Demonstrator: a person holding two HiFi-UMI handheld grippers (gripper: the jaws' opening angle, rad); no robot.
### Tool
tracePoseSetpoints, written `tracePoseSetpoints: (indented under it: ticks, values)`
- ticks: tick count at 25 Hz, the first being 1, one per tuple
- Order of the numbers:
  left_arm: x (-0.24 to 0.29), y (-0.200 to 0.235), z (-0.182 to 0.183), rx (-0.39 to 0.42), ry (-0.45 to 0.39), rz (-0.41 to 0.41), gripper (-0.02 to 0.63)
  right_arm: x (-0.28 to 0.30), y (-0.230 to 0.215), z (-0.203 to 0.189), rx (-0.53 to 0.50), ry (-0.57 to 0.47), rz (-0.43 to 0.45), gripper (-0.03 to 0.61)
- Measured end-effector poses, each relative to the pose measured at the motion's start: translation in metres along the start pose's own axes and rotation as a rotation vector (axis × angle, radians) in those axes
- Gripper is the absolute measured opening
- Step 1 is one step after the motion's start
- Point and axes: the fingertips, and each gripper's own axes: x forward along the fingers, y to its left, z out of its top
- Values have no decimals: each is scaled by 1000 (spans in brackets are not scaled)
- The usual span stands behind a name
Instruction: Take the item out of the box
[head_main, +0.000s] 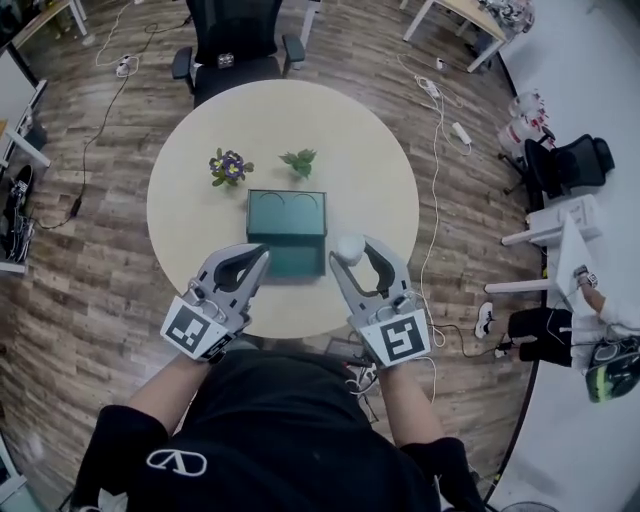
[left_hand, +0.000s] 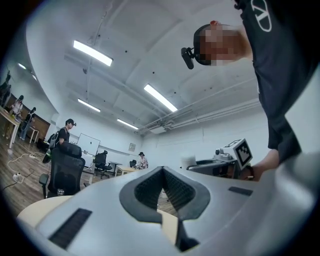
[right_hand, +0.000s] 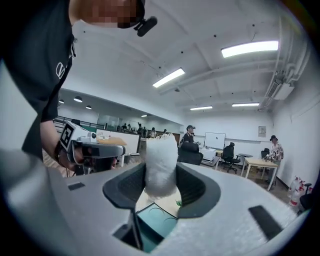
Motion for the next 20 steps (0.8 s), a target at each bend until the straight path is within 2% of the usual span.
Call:
tracePoseSetpoints:
  ticks: [8,16,20]
  values:
    - [18,-12,14,31,-8,-44,5,-29,4,9,75,-130,-45,186]
    - [23,-18,24,54,-26,-71,5,-33,2,10,92,-193,-79,186]
    - [23,-18,23,53,-25,-73,5,-32,-4,2,114,-170,-94,186]
